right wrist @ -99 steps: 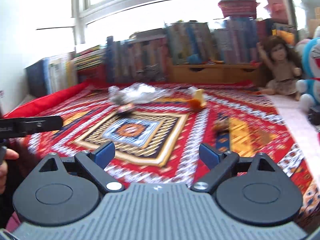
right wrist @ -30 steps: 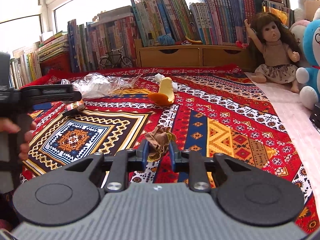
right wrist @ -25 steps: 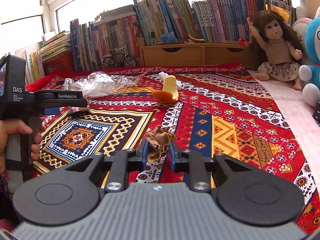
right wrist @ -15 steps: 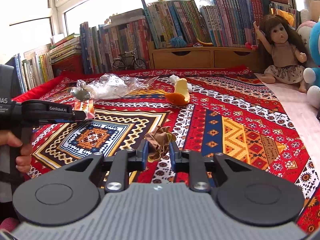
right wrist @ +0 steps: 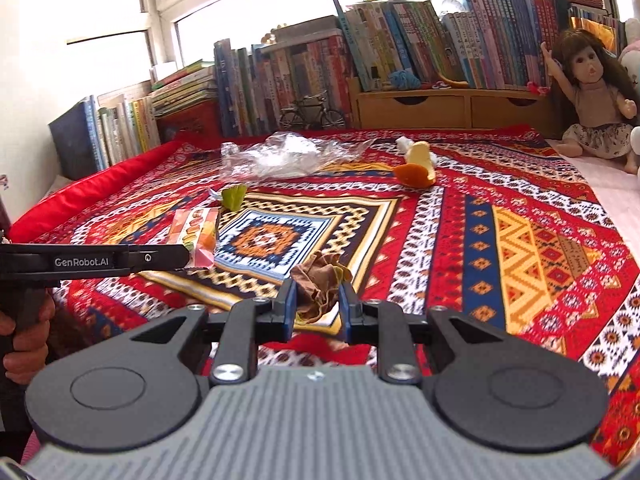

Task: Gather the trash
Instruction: 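Lift both held wrappers up off the cloth, then carry both wrappers down over the black trash bin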

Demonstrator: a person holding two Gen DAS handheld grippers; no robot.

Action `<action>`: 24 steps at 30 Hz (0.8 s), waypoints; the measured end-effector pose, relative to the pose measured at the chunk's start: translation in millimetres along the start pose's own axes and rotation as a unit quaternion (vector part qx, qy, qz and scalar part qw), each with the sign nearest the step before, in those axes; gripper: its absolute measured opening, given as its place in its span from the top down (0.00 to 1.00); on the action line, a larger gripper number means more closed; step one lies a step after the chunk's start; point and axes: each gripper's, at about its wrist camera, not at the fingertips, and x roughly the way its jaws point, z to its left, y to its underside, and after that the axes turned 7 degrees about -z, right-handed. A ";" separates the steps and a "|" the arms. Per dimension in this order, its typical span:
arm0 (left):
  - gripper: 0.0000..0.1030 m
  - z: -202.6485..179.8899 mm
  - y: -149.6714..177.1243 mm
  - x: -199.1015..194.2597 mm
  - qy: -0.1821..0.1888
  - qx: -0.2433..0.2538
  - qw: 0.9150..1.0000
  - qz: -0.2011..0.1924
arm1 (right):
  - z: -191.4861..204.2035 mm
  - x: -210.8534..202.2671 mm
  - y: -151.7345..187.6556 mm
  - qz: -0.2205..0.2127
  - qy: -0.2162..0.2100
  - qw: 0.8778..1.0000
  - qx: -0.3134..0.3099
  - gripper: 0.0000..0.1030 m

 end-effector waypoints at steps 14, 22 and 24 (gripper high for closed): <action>0.76 -17.5 65.8 -97.6 0.024 0.049 0.998 0.037 | 41.6 -49.6 43.4 0.027 -0.063 0.997 -0.030 0.74; 0.76 -14.0 118.1 -105.3 0.025 0.029 0.991 0.125 | 55.4 -61.9 87.6 0.097 -0.088 0.991 -0.036 0.74; 0.76 -11.2 132.7 -99.2 0.019 0.024 0.987 0.155 | 54.6 -58.8 100.0 0.119 -0.086 0.989 -0.029 0.74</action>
